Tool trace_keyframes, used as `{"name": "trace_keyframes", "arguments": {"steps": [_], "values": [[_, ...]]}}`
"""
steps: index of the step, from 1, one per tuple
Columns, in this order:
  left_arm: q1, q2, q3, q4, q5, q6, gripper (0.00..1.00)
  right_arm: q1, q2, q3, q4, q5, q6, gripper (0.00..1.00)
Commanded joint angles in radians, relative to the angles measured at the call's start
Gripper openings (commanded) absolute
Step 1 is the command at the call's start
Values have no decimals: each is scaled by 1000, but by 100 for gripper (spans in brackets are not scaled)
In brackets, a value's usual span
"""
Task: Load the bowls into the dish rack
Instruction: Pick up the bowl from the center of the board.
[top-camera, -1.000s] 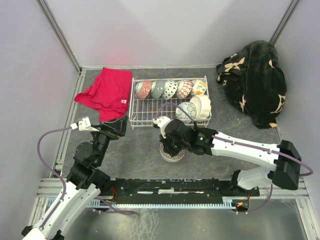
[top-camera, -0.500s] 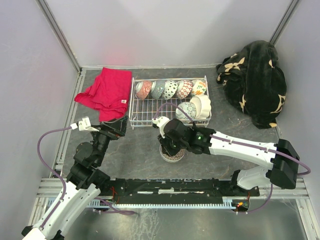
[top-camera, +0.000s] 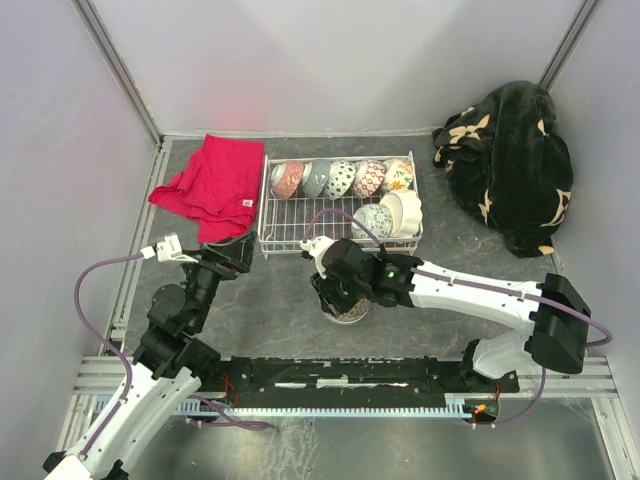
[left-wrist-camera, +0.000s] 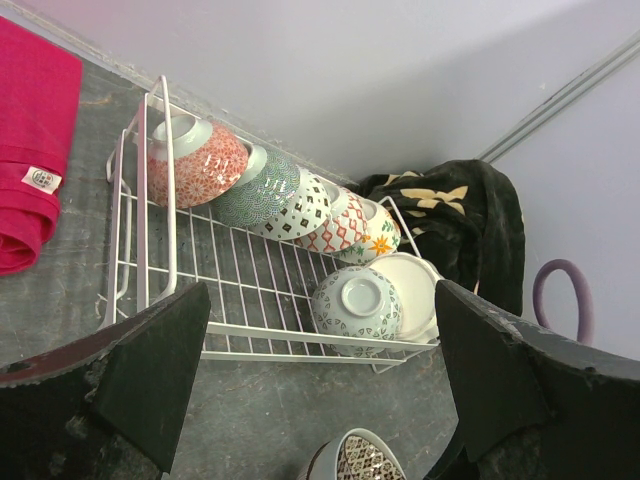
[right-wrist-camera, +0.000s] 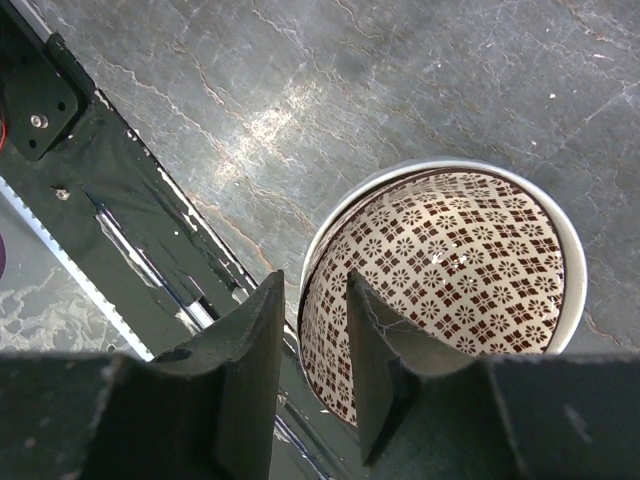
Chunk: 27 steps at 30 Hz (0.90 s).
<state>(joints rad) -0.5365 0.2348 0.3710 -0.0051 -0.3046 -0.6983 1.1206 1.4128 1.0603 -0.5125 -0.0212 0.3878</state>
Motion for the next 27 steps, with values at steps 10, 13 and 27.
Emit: {"name": "trace_keyframes", "arguments": {"steps": [10,13,27], "values": [[-4,-6,21,43,8,22,99,7,22,67,-17,-6,-25,20],[-3,-5,20,43,8,22,99,11,4,64,-13,7,-27,10],[-3,0,20,45,9,23,99,21,-173,145,0,-2,-21,1]]}}
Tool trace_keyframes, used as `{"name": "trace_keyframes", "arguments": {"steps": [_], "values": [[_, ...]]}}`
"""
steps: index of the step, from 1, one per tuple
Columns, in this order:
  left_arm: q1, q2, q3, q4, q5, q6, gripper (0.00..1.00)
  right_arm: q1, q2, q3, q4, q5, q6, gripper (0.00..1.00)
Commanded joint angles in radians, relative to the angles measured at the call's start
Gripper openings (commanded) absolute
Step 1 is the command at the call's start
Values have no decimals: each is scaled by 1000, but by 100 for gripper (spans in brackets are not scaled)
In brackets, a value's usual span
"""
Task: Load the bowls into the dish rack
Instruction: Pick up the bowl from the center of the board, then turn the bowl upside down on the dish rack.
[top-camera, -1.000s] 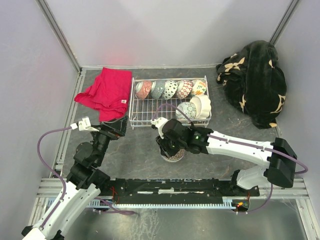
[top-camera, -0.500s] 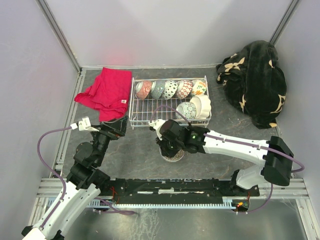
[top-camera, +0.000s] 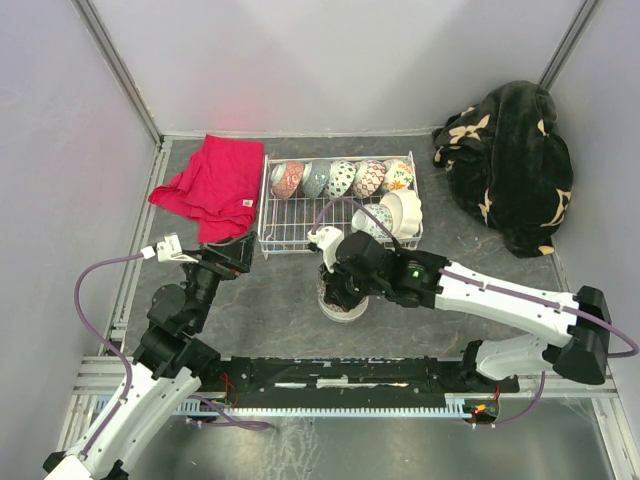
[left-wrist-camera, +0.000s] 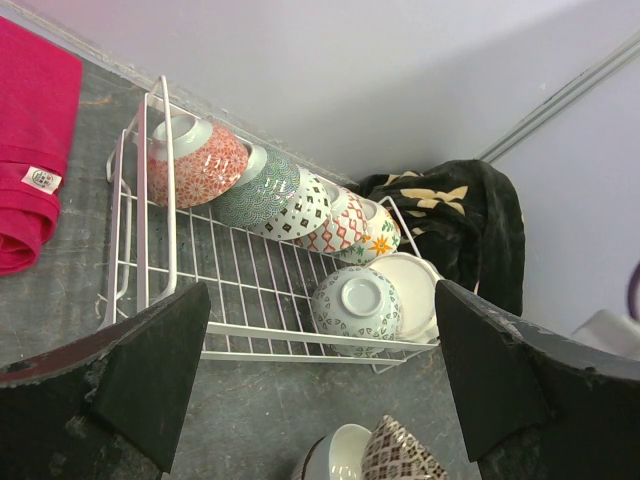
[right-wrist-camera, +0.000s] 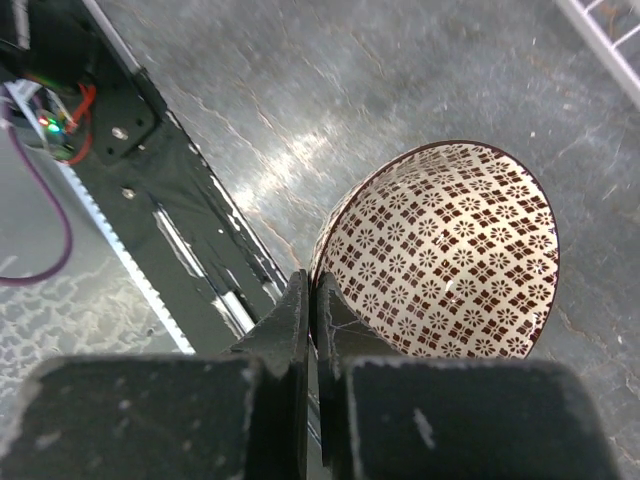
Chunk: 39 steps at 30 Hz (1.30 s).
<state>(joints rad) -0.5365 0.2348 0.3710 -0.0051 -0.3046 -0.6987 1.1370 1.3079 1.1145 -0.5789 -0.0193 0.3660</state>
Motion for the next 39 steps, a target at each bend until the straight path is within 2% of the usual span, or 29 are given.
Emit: {"name": "trace_keyframes", "arguments": {"steps": [1,11,15,21,30,39], "values": [[-3,0,19,45,9,24,99,5,-75,102,73,-1,1,1],[-4,1,19,45,9,24,99,-11,-67,253,158,138,3,1],[-3,-2,21,45,10,24,99,-85,-27,287,224,122,26,1],[-4,-14,22,44,14,22,99,-267,44,309,339,13,117,1],[-3,-18,23,42,20,19,99,-428,207,245,639,-168,313,2],[-3,-27,25,39,26,16,99,-477,305,51,981,-139,460,2]]}}
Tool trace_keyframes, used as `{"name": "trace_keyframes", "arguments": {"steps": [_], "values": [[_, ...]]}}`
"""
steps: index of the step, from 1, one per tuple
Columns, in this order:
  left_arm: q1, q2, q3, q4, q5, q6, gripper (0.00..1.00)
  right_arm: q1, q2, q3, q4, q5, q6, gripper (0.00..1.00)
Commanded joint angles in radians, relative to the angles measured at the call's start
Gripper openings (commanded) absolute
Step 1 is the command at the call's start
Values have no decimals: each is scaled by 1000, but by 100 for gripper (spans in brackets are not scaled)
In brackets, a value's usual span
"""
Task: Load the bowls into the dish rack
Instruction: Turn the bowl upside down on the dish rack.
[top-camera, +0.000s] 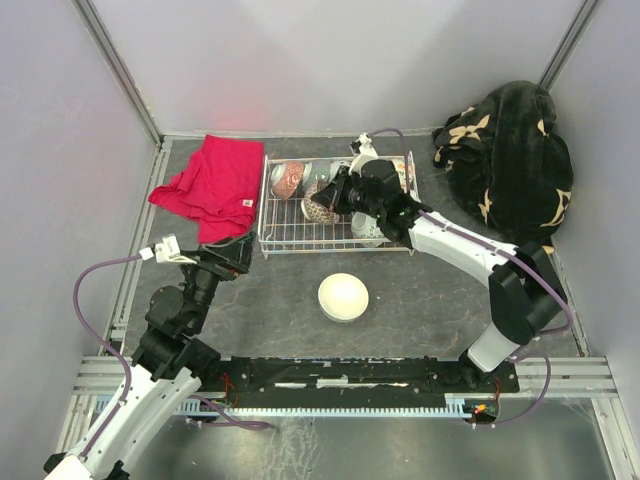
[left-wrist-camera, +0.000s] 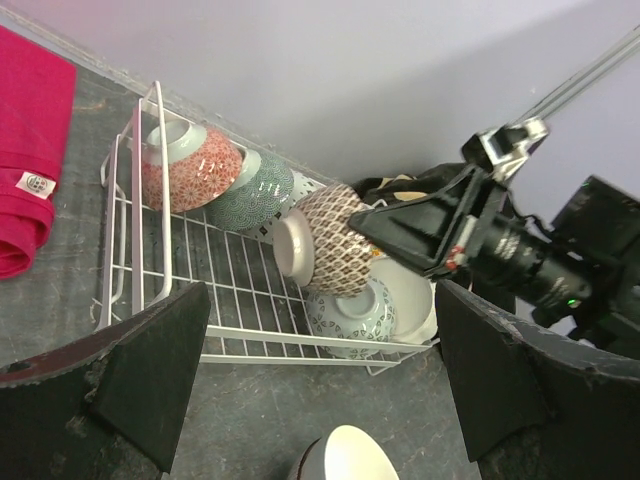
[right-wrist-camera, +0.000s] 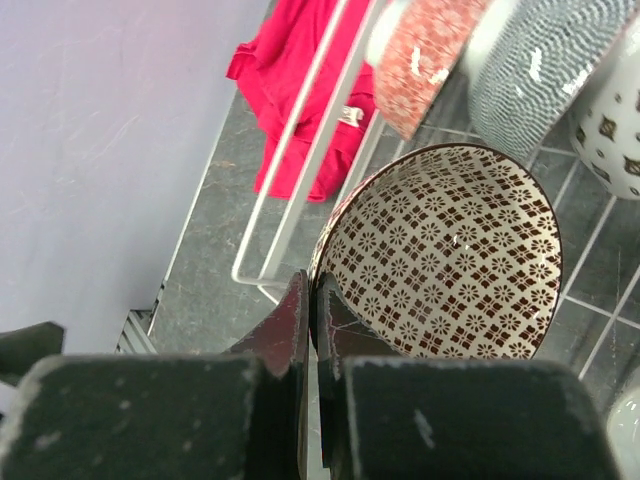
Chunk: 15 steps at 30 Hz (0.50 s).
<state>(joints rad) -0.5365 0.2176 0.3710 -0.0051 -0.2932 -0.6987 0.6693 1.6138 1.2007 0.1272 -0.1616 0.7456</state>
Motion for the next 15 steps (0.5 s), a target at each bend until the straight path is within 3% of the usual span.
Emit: {"name": "trace_keyframes", "arguments": {"steps": [1,15], "values": [[-3,-10,24,39,15,16,99,-9,3,-55,303,13,91,2],[-3,-8,24,39,14,15,99,-10,63,-214,549,92,204,2]]}}
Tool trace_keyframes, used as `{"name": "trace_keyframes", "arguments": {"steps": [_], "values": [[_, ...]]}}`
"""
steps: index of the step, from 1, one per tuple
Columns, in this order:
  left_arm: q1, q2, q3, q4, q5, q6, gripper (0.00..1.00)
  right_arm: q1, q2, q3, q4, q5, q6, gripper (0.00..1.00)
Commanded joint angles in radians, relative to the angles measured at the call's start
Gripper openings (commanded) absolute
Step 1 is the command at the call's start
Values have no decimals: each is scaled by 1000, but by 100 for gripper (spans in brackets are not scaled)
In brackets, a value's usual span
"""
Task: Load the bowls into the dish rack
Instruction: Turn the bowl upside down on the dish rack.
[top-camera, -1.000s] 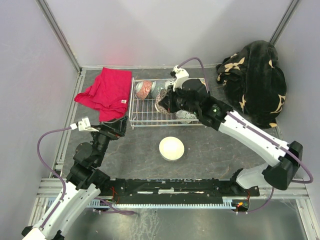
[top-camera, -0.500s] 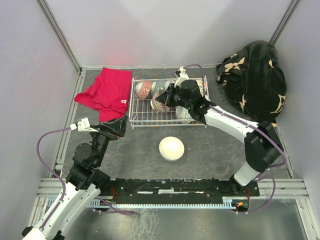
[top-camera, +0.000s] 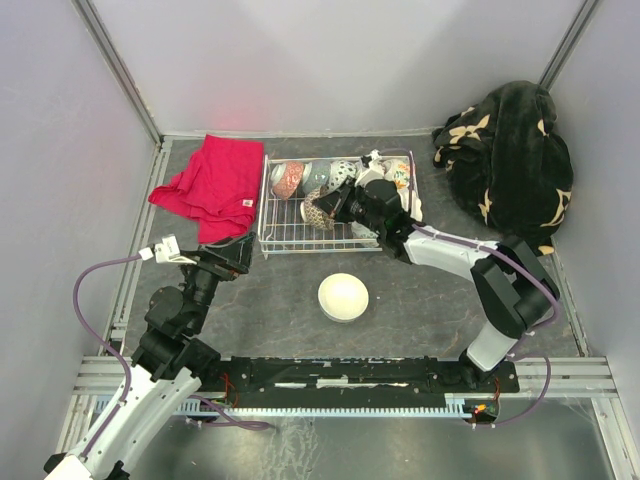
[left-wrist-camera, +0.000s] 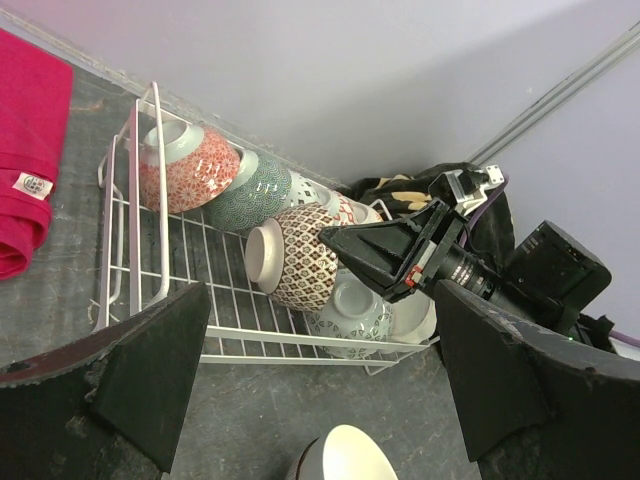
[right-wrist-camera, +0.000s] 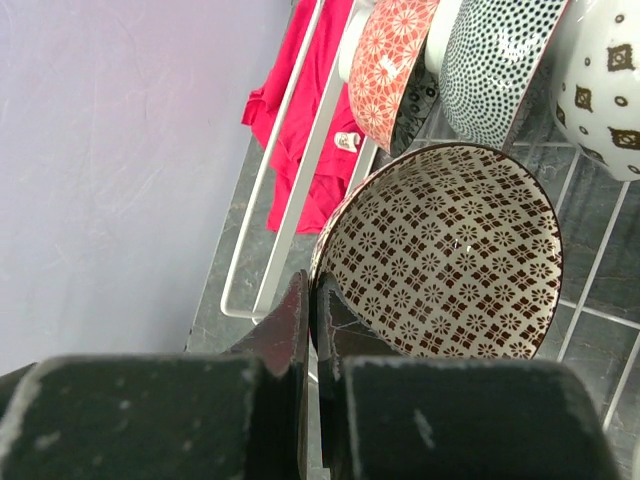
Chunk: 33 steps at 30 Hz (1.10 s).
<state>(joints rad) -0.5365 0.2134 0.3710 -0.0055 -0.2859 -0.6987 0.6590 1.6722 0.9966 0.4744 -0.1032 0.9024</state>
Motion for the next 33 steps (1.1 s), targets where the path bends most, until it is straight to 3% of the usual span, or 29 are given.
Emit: {"name": "trace_keyframes", "arguments": {"steps": [1,33], "values": [[-4,-2,25,39,7,16,99,0,8,-17,211,41,52,2],[-4,8,23,42,5,15,99,-3,90,-128,383,49,168,2]]}}
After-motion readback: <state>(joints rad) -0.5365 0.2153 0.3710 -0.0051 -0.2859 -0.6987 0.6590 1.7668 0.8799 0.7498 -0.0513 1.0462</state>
